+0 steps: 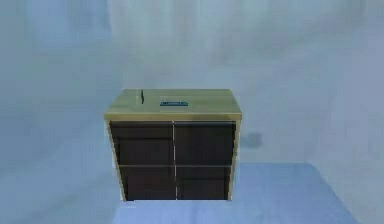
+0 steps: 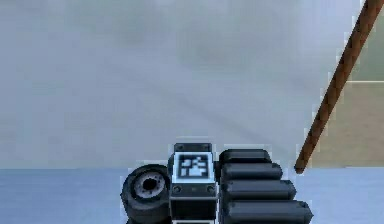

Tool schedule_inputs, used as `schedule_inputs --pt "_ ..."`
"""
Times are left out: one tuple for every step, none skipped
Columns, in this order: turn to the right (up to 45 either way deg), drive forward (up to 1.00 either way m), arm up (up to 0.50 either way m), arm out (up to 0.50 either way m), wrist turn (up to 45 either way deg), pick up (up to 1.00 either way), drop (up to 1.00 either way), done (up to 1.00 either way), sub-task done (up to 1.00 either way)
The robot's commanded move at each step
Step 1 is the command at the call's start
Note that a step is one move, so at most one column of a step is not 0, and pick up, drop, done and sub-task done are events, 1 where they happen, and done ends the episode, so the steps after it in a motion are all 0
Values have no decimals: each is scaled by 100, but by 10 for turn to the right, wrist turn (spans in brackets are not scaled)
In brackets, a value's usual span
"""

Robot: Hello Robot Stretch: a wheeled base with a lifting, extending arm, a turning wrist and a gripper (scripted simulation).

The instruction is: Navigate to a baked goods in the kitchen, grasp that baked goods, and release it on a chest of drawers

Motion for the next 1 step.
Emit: schedule_inputs --pt "0 65 0 0 0 0 0 0 0"
